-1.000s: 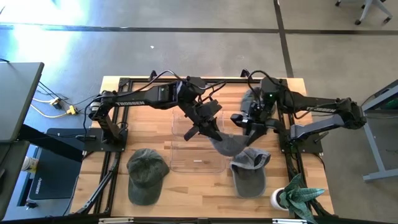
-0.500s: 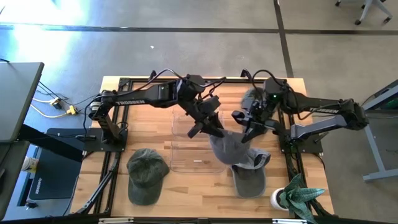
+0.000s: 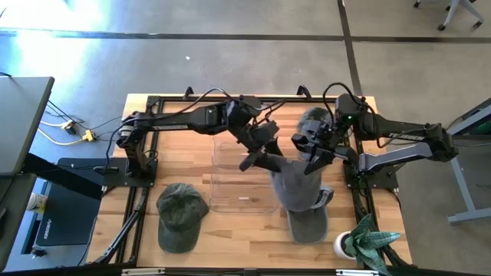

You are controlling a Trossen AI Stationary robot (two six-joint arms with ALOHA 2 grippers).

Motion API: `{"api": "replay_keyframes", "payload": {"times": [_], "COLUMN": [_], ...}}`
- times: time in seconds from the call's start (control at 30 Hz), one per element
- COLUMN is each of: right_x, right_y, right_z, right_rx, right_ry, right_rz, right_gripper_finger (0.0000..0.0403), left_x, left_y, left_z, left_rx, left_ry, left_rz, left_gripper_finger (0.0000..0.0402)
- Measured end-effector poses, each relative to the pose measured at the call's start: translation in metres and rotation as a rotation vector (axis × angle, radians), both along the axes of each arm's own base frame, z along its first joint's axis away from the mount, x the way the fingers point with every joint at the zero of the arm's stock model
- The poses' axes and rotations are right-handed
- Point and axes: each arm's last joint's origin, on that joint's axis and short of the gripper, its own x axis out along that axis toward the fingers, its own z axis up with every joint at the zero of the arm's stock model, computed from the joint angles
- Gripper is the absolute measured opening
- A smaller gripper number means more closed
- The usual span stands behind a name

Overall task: Pick & Place hat
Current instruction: Put the top gray cap into the top transparent bin

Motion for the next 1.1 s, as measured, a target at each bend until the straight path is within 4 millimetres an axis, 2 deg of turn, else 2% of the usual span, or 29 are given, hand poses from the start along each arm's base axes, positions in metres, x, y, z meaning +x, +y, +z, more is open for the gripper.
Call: {"api": "replay_keyframes", "payload": {"times": [0.23, 0.37, 0.5, 0.63, 0.77, 0.87, 0.97, 1.1], "right_x": [-0.005, -0.007, -0.008, -0.01, -0.012, -0.012, -0.011, -0.008], "right_y": [0.001, 0.001, 0.002, 0.002, 0.003, 0.003, 0.002, 0.001], "right_z": [0.003, 0.004, 0.005, 0.006, 0.007, 0.007, 0.007, 0.005], "right_rx": [0.008, 0.009, 0.009, 0.025, 0.029, 0.029, 0.021, 0.015], "right_ry": [-0.003, -0.001, -0.003, 0.017, 0.019, 0.018, 0.006, 0.003], "right_rz": [0.007, 0.014, 0.021, 0.041, 0.063, 0.053, 0.043, 0.019], "right_gripper_finger": [0.0003, 0.0005, 0.0003, 0.0004, 0.0003, 0.0003, 0.0002, 0.0003], "left_x": [-0.002, -0.003, -0.009, -0.011, -0.011, -0.01, -0.008, -0.007], "left_y": [-0.005, -0.006, -0.008, -0.008, -0.009, -0.009, -0.007, -0.001], "left_z": [0.002, 0.006, 0.011, 0.013, 0.017, 0.02, 0.02, 0.019], "left_rx": [-0.091, -0.118, -0.167, -0.179, -0.165, -0.161, -0.198, -0.22], "left_ry": [-0.011, -0.03, -0.001, -0.003, -0.062, -0.082, -0.03, 0.0], "left_rz": [-0.223, -0.299, -0.366, -0.413, -0.443, -0.434, -0.338, -0.288], "left_gripper_finger": [0.019, 0.0167, 0.0124, 0.0064, 0.0009, 0.0015, 0.0034, 0.008]}}
